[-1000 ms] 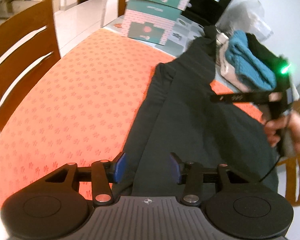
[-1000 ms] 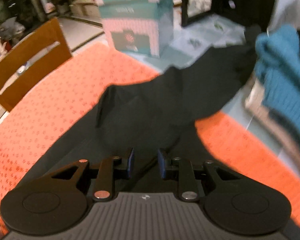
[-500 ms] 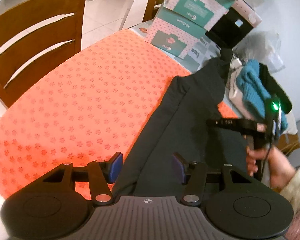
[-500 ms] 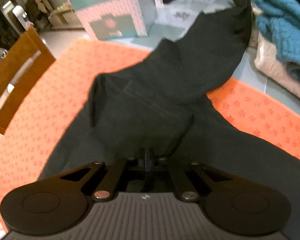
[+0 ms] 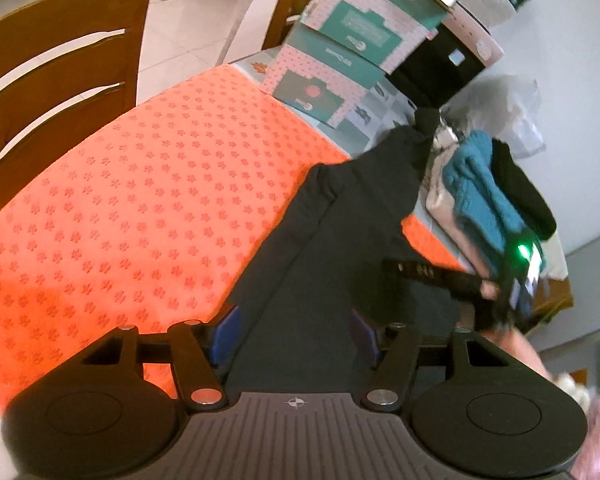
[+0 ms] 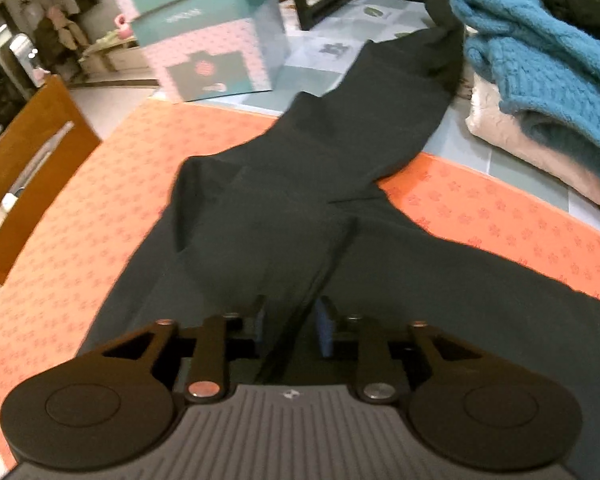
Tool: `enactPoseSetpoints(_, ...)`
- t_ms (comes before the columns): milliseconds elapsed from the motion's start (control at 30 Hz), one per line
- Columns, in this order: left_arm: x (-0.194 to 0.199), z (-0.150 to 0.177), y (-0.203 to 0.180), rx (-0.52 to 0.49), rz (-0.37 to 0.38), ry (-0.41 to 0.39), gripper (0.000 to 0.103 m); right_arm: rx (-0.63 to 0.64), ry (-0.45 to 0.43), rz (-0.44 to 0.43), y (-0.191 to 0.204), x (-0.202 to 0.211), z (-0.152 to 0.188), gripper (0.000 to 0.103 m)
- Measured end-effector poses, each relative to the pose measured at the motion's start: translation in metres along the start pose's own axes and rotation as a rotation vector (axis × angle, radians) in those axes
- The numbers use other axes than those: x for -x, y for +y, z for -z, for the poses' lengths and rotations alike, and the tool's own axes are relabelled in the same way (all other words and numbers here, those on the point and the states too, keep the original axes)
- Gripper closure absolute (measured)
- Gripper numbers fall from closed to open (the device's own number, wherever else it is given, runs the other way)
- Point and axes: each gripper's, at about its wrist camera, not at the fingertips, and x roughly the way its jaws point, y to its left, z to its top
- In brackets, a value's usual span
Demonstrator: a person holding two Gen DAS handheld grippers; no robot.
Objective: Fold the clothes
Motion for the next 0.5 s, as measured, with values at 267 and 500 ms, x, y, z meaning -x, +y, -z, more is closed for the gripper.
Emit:
enactPoseSetpoints(267,0.011,0.012,0.019,0.024,0.0,0.019,0.04,0.056,0.002,0.018,0.019,-0.022,0.003,0.099)
enactPoseSetpoints(500,0.019,-0.004,0.034,0.123,0.094,-0.026,0.027,0.154,-0.132,-0.064,0.062,0.045,0.028,0.099)
